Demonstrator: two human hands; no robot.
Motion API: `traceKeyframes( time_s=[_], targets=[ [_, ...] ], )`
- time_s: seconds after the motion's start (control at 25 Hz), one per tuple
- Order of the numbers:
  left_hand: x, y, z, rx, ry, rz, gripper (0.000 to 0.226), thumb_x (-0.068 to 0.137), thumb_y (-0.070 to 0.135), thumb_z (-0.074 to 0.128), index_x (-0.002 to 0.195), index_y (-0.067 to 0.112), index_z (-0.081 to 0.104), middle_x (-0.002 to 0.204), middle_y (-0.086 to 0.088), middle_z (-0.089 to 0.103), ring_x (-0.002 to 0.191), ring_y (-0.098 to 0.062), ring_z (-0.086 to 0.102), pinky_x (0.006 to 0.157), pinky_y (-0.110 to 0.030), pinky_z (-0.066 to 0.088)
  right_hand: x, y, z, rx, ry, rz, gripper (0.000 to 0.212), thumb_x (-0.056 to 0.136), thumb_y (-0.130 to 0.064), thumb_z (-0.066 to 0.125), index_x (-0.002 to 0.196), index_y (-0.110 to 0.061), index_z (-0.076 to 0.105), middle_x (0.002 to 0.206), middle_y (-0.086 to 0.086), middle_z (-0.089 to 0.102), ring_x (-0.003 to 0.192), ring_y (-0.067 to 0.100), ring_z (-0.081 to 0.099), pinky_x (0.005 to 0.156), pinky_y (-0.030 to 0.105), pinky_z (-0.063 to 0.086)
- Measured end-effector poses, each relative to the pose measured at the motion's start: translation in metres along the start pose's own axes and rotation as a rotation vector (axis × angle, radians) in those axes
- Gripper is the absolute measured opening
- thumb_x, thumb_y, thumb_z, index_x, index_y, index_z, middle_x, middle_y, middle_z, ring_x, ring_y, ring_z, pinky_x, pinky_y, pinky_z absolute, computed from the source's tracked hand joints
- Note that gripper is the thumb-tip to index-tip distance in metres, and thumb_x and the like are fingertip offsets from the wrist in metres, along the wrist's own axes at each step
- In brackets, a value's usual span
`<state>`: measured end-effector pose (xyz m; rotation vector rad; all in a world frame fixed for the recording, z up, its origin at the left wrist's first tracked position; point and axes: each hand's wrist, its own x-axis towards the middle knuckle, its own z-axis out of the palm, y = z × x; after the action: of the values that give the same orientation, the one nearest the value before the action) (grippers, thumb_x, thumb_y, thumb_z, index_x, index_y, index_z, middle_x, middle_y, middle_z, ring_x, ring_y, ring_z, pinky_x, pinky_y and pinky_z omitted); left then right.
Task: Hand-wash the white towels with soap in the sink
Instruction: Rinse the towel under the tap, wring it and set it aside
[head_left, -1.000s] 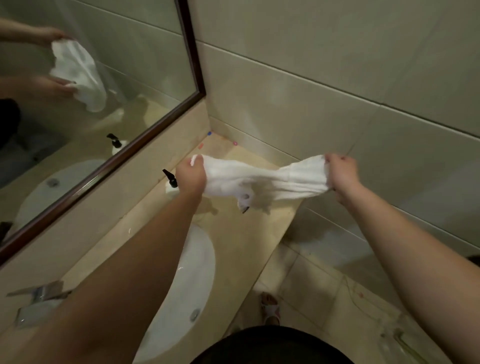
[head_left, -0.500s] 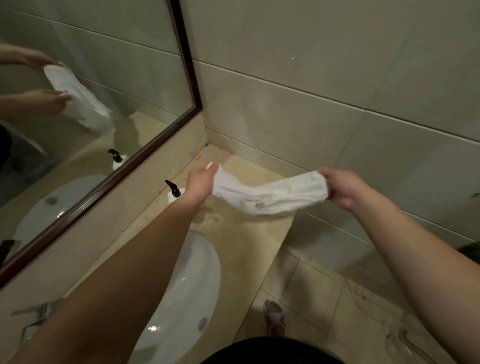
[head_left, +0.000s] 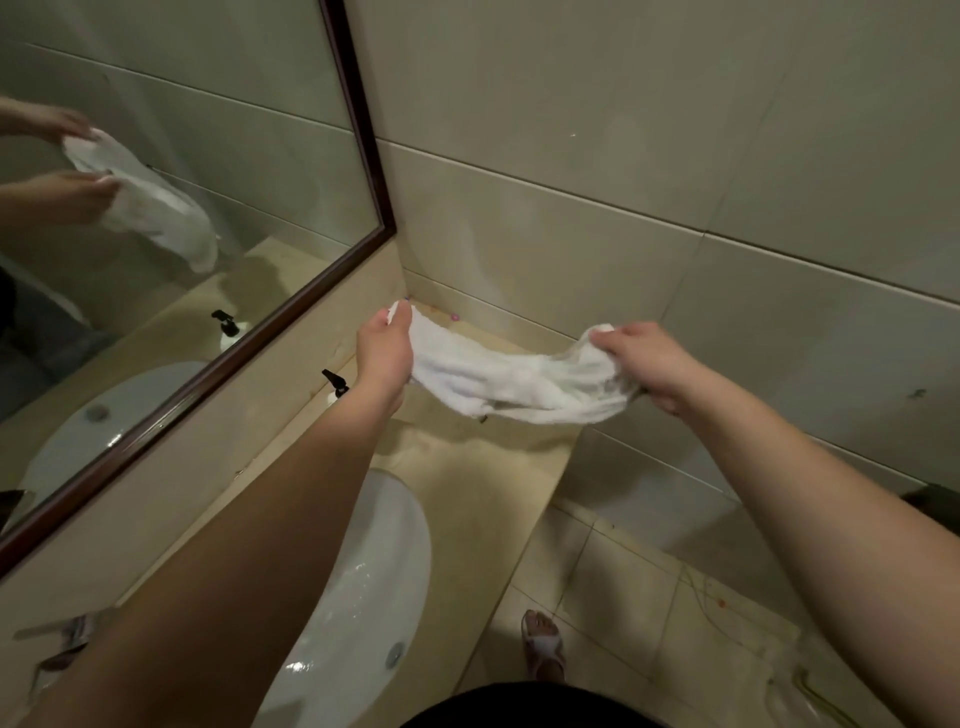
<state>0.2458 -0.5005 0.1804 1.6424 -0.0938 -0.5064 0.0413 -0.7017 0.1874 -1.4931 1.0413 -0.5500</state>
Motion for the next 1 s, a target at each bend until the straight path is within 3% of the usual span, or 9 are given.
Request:
traceKeyframes(
  time_s=[0.12,0.16,0.28,0.32,0.44,0.56,0.72,0.84,1.0],
  targets=[
    [0.003,0.004,-0.005,-0.029,0.043,-0.005,0.027,0.103,0.031,0.05,0.111,0.012,0.065,0.108,-0.005,0.069,0.101,-0.022,0.065,0.092,-0.036,0.053,0.007,-0.005,-0.013,0.219,0.428,0.002,0.027,0.092,-0.018,0.054,0.066,-0.013,0.052,0.065,0.0,0.051,0.066,0.019,0.047,0.064,0.034,0.037],
    [0.002,0.007,-0.006,-0.03,0.051,-0.003,0.024,0.103,0.029,0.05,0.101,0.012,0.066,0.097,-0.003,0.068,0.091,-0.02,0.065,0.081,-0.031,0.054,0.002,-0.012,-0.016,0.218,0.386,0.013,0.025,0.094,-0.018,0.053,0.07,-0.013,0.054,0.066,0.0,0.053,0.065,0.02,0.05,0.064,0.032,0.038],
    [0.001,0.01,-0.003,-0.014,0.01,0.012,0.027,0.103,0.028,0.052,0.109,0.006,0.065,0.092,-0.002,0.066,0.09,-0.021,0.062,0.074,-0.028,0.049,-0.027,-0.025,-0.013,-0.088,-0.365,0.199,0.02,0.1,-0.018,0.055,0.09,-0.005,0.066,0.074,0.012,0.065,0.061,0.019,0.061,0.055,0.025,0.047],
    [-0.001,0.01,-0.002,-0.003,-0.004,0.021,0.031,0.103,0.029,0.052,0.119,0.006,0.063,0.103,-0.004,0.068,0.1,-0.021,0.062,0.082,-0.029,0.05,-0.027,-0.025,-0.015,-0.074,-0.429,0.224,0.019,0.099,-0.018,0.056,0.095,-0.003,0.067,0.079,0.013,0.068,0.064,0.019,0.064,0.057,0.025,0.051],
    [0.002,0.005,-0.004,0.014,-0.022,0.001,0.042,0.101,0.035,0.053,0.131,0.007,0.059,0.125,-0.006,0.065,0.119,-0.025,0.06,0.105,-0.04,0.047,-0.009,-0.015,-0.026,0.136,0.138,0.132,0.013,0.097,-0.016,0.055,0.091,-0.007,0.061,0.092,0.017,0.066,0.083,0.032,0.069,0.068,0.038,0.052],
    [0.006,0.001,-0.008,0.01,-0.025,-0.001,0.036,0.101,0.034,0.053,0.119,0.004,0.062,0.105,-0.006,0.068,0.102,-0.026,0.065,0.095,-0.042,0.051,-0.027,-0.014,-0.016,-0.016,-0.244,0.234,0.021,0.098,-0.013,0.056,0.081,-0.006,0.065,0.081,0.016,0.071,0.067,0.024,0.068,0.054,0.026,0.053],
    [0.009,-0.001,-0.013,0.005,-0.008,0.005,0.026,0.103,0.031,0.052,0.11,0.01,0.063,0.099,-0.004,0.066,0.092,-0.021,0.063,0.083,-0.032,0.054,-0.011,-0.012,-0.013,0.18,0.249,0.128,0.013,0.098,-0.012,0.051,0.092,-0.005,0.06,0.085,0.011,0.063,0.086,0.023,0.06,0.065,0.03,0.045],
    [0.008,0.004,-0.018,0.019,-0.007,0.014,0.023,0.103,0.028,0.051,0.089,0.013,0.06,0.082,0.0,0.063,0.081,-0.019,0.06,0.065,-0.024,0.049,-0.011,-0.011,-0.002,0.011,-0.06,0.184,0.013,0.097,-0.015,0.057,0.094,-0.003,0.061,0.086,0.015,0.065,0.078,0.024,0.062,0.069,0.033,0.048],
    [0.019,0.013,-0.033,0.111,0.005,0.005,0.036,0.099,0.033,0.056,0.124,0.009,0.062,0.116,-0.01,0.066,0.11,-0.029,0.061,0.095,-0.038,0.049,-0.004,-0.024,-0.012,0.082,0.043,0.157,0.016,0.098,-0.021,0.059,0.091,-0.007,0.059,0.092,0.017,0.065,0.077,0.025,0.063,0.069,0.031,0.054]
  ],
)
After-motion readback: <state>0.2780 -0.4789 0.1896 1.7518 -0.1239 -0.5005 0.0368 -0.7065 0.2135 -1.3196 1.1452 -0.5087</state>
